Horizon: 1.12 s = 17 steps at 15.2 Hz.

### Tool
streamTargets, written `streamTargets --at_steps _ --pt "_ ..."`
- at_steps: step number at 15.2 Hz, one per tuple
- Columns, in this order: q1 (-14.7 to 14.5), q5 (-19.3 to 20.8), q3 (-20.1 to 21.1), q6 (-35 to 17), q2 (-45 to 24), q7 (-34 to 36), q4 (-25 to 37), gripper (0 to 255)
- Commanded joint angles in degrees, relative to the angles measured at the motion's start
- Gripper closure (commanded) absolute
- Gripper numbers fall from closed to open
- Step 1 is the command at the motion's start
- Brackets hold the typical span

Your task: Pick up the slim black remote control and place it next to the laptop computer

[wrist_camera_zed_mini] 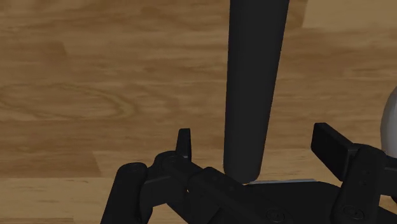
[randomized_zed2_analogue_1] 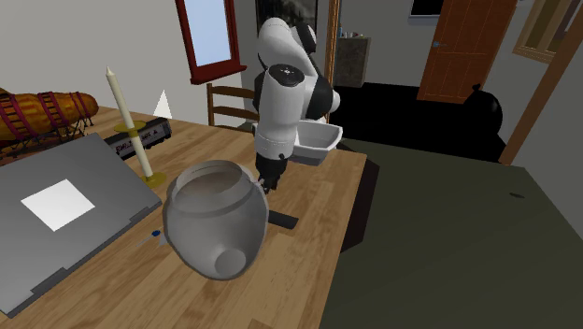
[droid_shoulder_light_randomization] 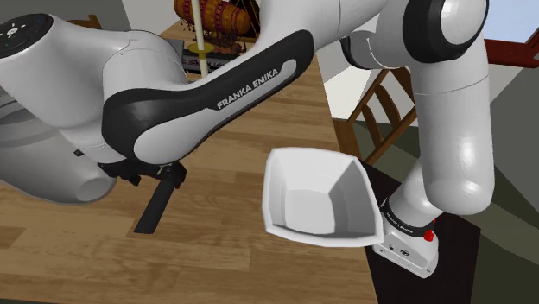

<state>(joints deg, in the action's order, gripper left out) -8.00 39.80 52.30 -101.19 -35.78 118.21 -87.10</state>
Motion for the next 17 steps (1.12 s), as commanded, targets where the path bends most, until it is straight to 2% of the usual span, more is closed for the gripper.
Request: streamTargets --at_steps 1,7,15,16,17 --pt "-1.7 1.4 -1.6 0.2 -2.3 1.0 2.1 0" --pt "-0.7 3.3 -2.2 -3.4 -3.9 2.1 -0.9 0" --pt "-0.7 3.2 -2.2 -3.4 -3.9 2.1 -0.9 0" --pt "-0.7 3.2 -2.2 -3.4 -3.9 2.1 -0.9 255" --pt "-0.7 3.2 -2.2 -3.4 -3.9 2.1 -0.9 255"
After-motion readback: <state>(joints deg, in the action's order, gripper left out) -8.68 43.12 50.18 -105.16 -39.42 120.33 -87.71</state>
